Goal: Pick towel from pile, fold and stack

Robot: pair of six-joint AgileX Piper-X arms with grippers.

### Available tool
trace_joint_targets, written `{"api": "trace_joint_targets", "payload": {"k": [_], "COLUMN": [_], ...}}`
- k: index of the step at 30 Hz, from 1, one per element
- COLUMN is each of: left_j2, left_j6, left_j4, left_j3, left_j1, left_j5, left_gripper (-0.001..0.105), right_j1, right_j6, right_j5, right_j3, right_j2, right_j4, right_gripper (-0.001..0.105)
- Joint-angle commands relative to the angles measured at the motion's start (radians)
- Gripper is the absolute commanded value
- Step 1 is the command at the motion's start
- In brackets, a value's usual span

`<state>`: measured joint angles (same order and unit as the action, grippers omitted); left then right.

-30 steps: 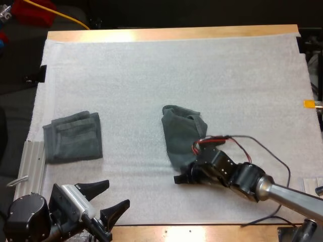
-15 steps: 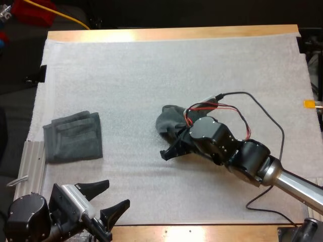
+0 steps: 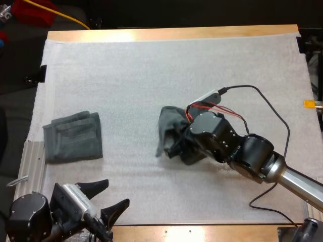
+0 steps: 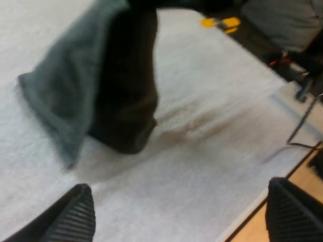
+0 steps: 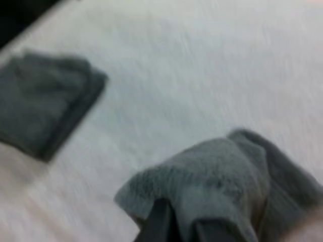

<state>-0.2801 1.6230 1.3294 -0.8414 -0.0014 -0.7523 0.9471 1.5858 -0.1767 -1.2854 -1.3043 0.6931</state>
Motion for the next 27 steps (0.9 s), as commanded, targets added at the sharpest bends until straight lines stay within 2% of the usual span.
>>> {"api": "trace_joint_targets", "payload": {"k": [1, 6, 10, 15, 23, 27], "left_j2": [-0.002, -0.002, -0.002, -0.003, -0.054, -0.125], "left_j6": [-0.010, -0.012, -0.035, -0.049, -0.048, -0.002], "left_j4": [-0.003, -0.003, -0.003, -0.033, -0.096, -0.143], "left_j3": [0.012, 0.077, 0.106, 0.113, 0.113, 0.113], "left_j1": [-0.007, -0.042, -0.054, -0.053, -0.053, -0.053], "left_j5": [0.022, 0.039, 0.046, 0.094, 0.094, 0.075], "left_gripper": [0.069, 0.069, 0.069, 0.069, 0.069, 0.069], "right_j1": [-0.006, -0.006, -0.006, -0.016, -0.063, -0.071], "right_j6": [0.017, 0.019, 0.019, 0.018, 0.012, 0.009], "right_j5": [-0.006, -0.006, -0.016, -0.074, -0.074, -0.082], "right_j3": [-0.005, 0.059, 0.114, 0.164, 0.253, 0.283], "right_j2": [0.009, 0.009, 0.009, 0.009, 0.009, 0.009], "right_j4": [0.046, 0.148, 0.150, 0.150, 0.150, 0.143], "right_gripper": [0.001, 0.001, 0.001, 0.001, 0.001, 0.001]}}
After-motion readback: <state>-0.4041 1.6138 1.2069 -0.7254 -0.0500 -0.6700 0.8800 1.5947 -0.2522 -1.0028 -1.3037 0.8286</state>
